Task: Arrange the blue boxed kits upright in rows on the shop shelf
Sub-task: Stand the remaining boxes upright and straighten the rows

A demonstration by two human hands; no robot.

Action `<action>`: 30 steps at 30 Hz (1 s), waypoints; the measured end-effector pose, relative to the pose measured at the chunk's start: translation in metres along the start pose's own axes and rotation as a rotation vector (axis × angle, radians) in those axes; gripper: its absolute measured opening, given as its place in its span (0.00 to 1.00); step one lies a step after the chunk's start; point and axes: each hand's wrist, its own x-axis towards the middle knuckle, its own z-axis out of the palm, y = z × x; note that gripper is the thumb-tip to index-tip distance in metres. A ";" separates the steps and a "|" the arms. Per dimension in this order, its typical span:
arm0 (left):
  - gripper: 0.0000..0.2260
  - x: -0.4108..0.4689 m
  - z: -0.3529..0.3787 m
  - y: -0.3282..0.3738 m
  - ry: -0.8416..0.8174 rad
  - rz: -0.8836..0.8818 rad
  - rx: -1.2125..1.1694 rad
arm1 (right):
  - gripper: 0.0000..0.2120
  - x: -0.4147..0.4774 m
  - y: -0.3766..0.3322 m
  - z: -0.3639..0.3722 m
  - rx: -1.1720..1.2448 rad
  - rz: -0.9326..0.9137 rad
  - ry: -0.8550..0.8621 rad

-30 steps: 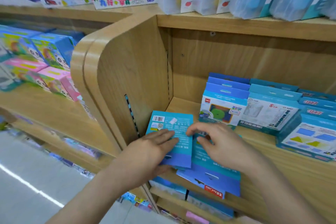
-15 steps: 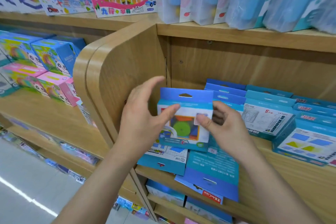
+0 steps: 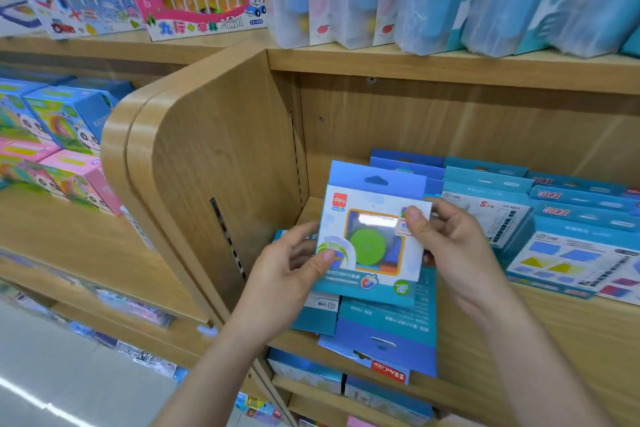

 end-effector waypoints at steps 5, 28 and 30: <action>0.16 -0.001 0.017 -0.017 -0.097 0.200 0.623 | 0.20 0.005 -0.028 -0.053 -0.023 -0.186 0.271; 0.38 0.073 0.079 0.002 -0.749 0.147 1.329 | 0.12 0.037 0.013 -0.035 -0.434 -0.253 0.104; 0.37 0.068 0.081 0.002 -0.735 0.186 1.376 | 0.13 0.038 0.022 -0.036 -0.527 -0.257 0.151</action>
